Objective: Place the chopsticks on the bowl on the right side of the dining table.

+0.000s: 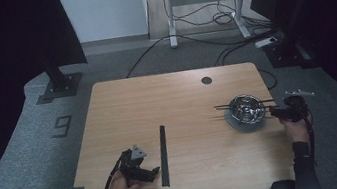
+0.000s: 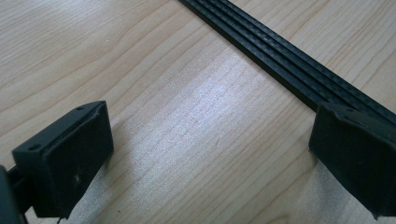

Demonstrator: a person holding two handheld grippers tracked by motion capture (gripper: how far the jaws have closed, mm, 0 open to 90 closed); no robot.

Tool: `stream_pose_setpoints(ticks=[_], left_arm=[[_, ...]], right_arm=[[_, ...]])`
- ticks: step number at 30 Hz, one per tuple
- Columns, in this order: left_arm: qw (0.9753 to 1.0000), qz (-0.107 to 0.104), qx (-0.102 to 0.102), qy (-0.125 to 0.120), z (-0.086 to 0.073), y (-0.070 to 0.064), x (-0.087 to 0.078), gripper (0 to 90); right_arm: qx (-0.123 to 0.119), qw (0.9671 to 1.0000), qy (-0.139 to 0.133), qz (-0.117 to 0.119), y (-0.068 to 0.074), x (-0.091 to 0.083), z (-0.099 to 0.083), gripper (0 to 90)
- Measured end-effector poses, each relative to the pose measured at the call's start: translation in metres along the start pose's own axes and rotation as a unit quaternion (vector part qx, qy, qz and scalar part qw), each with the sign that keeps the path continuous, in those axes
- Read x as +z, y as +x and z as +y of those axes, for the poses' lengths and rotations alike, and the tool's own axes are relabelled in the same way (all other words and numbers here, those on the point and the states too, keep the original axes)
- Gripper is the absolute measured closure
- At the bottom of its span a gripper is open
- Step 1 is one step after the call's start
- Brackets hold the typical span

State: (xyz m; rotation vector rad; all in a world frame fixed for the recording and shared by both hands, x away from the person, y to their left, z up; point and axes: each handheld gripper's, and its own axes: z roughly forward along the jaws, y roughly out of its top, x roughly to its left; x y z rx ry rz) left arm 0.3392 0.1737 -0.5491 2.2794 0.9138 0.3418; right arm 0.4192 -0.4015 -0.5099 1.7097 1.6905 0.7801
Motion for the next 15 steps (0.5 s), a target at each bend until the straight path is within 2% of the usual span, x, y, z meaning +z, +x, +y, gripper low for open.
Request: stream_pose_setpoints(ticks=[8, 13, 15], left_arm=[[1.0, 0.0, 0.0, 0.0, 0.0, 0.0, 0.0, 0.0], [1.0, 0.0, 0.0, 0.0, 0.0, 0.0, 0.0, 0.0], [1.0, 0.0, 0.0, 0.0, 0.0, 0.0, 0.0, 0.0]], right_arm=[[-0.013, 0.9996, -0.018, 0.017, 0.008, -0.014, 0.003, 17.6], [-0.037, 0.9985, -0.025, 0.032, 0.024, -0.022, 0.005, 19.1], [-0.047, 0.9975, -0.027, 0.044, 0.031, -0.024, 0.007, 22.9]])
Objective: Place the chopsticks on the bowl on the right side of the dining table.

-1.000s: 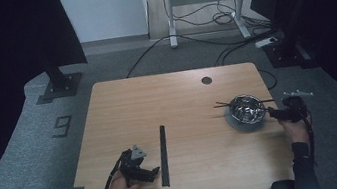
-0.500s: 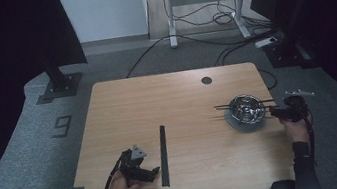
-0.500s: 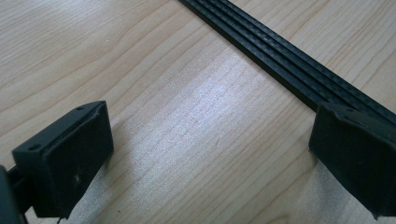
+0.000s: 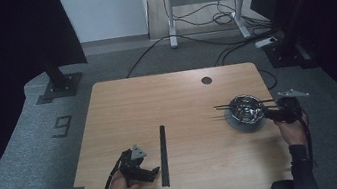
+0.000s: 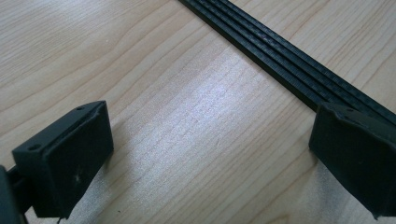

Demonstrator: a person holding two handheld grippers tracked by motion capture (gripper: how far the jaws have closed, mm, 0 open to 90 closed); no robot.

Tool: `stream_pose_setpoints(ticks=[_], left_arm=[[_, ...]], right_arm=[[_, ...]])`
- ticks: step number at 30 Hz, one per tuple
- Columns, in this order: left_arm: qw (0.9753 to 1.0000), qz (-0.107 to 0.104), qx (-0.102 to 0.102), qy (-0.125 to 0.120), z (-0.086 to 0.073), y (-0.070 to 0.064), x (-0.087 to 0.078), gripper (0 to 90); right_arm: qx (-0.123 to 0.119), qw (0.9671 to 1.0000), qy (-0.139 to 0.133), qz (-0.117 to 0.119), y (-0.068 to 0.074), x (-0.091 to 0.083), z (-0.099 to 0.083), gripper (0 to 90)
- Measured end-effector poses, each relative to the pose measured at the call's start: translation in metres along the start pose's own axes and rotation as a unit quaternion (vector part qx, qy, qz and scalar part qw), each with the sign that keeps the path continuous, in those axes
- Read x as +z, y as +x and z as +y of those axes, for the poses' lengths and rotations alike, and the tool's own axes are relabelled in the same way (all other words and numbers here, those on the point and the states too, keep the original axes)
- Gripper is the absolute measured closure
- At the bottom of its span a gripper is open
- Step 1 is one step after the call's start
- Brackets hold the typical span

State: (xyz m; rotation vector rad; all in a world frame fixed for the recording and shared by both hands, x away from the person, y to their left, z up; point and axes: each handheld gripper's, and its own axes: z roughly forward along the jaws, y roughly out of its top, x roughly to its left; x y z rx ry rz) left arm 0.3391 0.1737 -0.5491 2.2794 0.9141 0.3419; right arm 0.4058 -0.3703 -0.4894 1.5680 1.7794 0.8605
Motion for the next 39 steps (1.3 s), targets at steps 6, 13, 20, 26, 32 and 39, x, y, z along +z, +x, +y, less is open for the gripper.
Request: stream_pose_setpoints(ticks=[6, 13, 20, 26, 32, 39], left_arm=[[1.0, 0.0, 0.0, 0.0, 0.0, 0.0, 0.0, 0.0], [1.0, -0.001, 0.0, 0.0, 0.0, 0.0, 0.0, 0.0], [1.0, -0.001, -0.001, 0.0, 0.0, 0.0, 0.0, 0.0], [1.0, -0.001, 0.0, 0.0, 0.0, 0.0, 0.0, 0.0], [1.0, -0.001, 0.0, -0.001, 0.0, 0.0, 0.0, 0.0], [1.0, -0.001, 0.0, -0.001, 0.0, 0.0, 0.0, 0.0]], right_arm=[[-0.017, 0.9994, 0.002, 0.03, 0.016, 0.002, 0.006, 29.5], [-0.027, 0.9992, 0.021, 0.021, 0.027, 0.017, 0.017, 21.1], [-0.024, 0.9988, 0.041, -0.004, 0.031, 0.041, 0.03, 13.2], [-0.014, 0.9987, 0.049, -0.003, 0.031, 0.053, 0.045, 13.0], [-0.039, 0.9968, 0.063, -0.029, 0.039, 0.067, 0.054, 12.8], [-0.048, 0.9952, 0.077, -0.037, 0.04, 0.075, 0.052, 12.8]])
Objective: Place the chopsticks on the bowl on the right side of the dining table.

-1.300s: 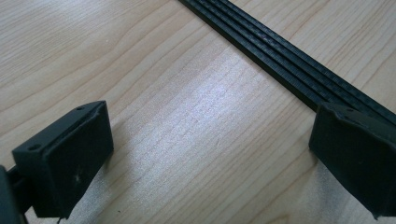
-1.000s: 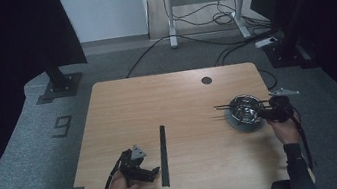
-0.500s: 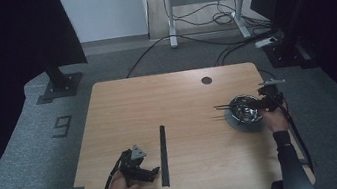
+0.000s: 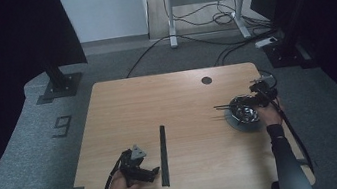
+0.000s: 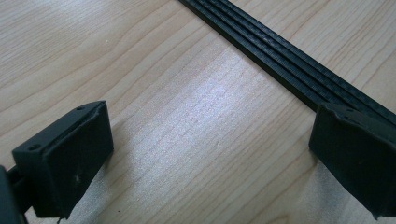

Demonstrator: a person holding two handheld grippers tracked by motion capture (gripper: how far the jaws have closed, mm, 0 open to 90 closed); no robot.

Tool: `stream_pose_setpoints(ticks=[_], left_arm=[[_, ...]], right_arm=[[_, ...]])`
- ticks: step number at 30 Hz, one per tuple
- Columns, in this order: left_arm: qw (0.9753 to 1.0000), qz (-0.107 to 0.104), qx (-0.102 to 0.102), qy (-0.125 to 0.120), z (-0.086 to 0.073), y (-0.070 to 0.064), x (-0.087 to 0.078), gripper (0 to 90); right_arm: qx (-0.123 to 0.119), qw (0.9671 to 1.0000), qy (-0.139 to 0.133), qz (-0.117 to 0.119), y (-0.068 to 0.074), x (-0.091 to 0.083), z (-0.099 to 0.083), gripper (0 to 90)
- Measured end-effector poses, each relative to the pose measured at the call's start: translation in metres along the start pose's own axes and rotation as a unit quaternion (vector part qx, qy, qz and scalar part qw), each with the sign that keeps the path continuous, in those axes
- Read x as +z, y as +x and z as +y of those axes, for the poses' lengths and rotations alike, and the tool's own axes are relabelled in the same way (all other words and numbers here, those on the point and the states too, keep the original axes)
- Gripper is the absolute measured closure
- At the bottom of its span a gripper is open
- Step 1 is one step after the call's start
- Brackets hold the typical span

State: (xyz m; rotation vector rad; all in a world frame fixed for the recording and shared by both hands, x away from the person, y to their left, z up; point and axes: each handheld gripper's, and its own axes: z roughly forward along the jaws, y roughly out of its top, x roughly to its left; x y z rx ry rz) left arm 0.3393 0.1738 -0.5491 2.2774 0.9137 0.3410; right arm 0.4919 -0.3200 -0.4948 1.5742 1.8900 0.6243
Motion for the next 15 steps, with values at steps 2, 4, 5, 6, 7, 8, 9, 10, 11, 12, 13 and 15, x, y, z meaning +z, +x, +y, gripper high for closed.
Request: stream_pose_setpoints(ticks=[2, 4, 5, 6, 7, 8, 9, 10, 11, 12, 13, 15], left_arm=[[1.0, 0.0, 0.0, 0.0, 0.0, 0.0, 0.0, 0.0], [1.0, 0.0, 0.0, 0.0, 0.0, 0.0, 0.0, 0.0], [1.0, 0.0, 0.0, 0.0, 0.0, 0.0, 0.0, 0.0], [1.0, 0.0, 0.0, 0.0, 0.0, 0.0, 0.0, 0.0], [1.0, 0.0, 0.0, 0.0, 0.0, 0.0, 0.0, 0.0], [1.0, 0.0, 0.0, 0.0, 0.0, 0.0, 0.0, 0.0], [1.0, 0.0, 0.0, 0.0, 0.0, 0.0, 0.0, 0.0], [1.0, 0.0, 0.0, 0.0, 0.0, 0.0, 0.0, 0.0], [1.0, 0.0, 0.0, 0.0, 0.0, 0.0, 0.0, 0.0], [1.0, 0.0, 0.0, 0.0, 0.0, 0.0, 0.0, 0.0], [1.0, 0.0, 0.0, 0.001, 0.0, 0.0, 0.0, 0.0], [1.0, 0.0, 0.0, 0.001, 0.0, 0.0, 0.0, 0.0]], right_arm=[[-0.002, 1.0, 0.002, 0.001, 0.0, 0.001, -0.002, 12.8], [-0.004, 1.0, 0.006, 0.001, 0.001, 0.001, -0.005, 12.8], [-0.005, 1.0, 0.005, 0.0, 0.001, 0.001, -0.006, 12.8], [-0.004, 1.0, 0.005, 0.0, 0.001, 0.001, -0.007, 12.8], [-0.003, 1.0, 0.005, 0.0, 0.001, 0.001, -0.009, 12.8], [-0.002, 1.0, 0.004, 0.002, 0.001, 0.001, -0.01, 12.8], [-0.001, 1.0, 0.004, 0.003, 0.0, 0.001, -0.01, 12.7], [0.0, 1.0, 0.003, 0.0, 0.0, 0.0, -0.011, 12.8], [0.002, 1.0, 0.001, 0.0, -0.001, 0.0, -0.011, 12.8], [0.004, 1.0, -0.001, 0.001, -0.002, -0.002, -0.012, 12.8], [0.006, 1.0, -0.005, 0.004, -0.003, -0.004, -0.012, 12.8], [0.004, 0.9999, -0.011, 0.01, -0.003, -0.009, -0.013, 12.8]])
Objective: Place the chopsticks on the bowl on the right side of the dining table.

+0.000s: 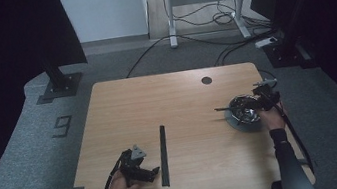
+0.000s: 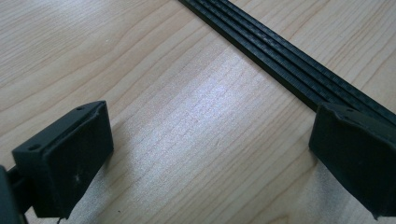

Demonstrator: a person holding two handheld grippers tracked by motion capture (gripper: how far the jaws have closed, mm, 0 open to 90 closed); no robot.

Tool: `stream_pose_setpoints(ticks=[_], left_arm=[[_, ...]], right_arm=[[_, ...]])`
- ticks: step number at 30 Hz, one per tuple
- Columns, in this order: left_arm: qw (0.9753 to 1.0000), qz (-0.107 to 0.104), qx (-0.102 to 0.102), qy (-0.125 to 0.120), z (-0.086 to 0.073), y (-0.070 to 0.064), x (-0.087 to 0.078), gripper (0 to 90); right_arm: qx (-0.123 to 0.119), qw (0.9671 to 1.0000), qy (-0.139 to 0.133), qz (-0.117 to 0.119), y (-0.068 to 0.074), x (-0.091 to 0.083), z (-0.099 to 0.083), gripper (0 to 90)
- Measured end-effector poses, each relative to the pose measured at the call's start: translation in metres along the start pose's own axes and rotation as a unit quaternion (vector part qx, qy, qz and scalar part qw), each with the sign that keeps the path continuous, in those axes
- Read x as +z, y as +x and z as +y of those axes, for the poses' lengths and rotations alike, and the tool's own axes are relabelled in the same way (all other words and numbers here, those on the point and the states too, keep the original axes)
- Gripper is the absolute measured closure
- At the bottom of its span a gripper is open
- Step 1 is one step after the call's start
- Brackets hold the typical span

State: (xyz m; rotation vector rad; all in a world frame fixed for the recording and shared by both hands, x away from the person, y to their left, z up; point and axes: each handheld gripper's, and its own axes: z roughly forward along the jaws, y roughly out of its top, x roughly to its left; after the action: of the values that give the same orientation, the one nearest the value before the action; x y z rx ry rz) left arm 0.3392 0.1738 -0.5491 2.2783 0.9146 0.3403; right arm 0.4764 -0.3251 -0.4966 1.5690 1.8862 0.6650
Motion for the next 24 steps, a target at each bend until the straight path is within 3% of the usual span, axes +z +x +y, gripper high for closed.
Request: stream_pose_setpoints(ticks=[6, 10, 16, 24], left_arm=[[1.0, 0.0, 0.0, 0.0, 0.0, 0.0, 0.0, 0.0], [1.0, 0.0, 0.0, 0.0, 0.0, 0.0, 0.0, 0.0], [1.0, 0.0, 0.0, 0.0, 0.0, 0.0, 0.0, 0.0], [1.0, 0.0, 0.0, 0.0, 0.0, 0.0, 0.0, 0.0]], right_arm=[[-0.013, 0.9994, -0.018, 0.028, 0.008, -0.025, -0.005, 13.0], [-0.01, 0.9989, -0.021, 0.04, 0.012, -0.037, -0.015, 13.2], [0.008, 0.9988, -0.019, 0.044, 0.009, -0.037, -0.028, 14.0], [0.004, 0.9984, -0.023, 0.052, 0.012, -0.032, -0.031, 14.0]])
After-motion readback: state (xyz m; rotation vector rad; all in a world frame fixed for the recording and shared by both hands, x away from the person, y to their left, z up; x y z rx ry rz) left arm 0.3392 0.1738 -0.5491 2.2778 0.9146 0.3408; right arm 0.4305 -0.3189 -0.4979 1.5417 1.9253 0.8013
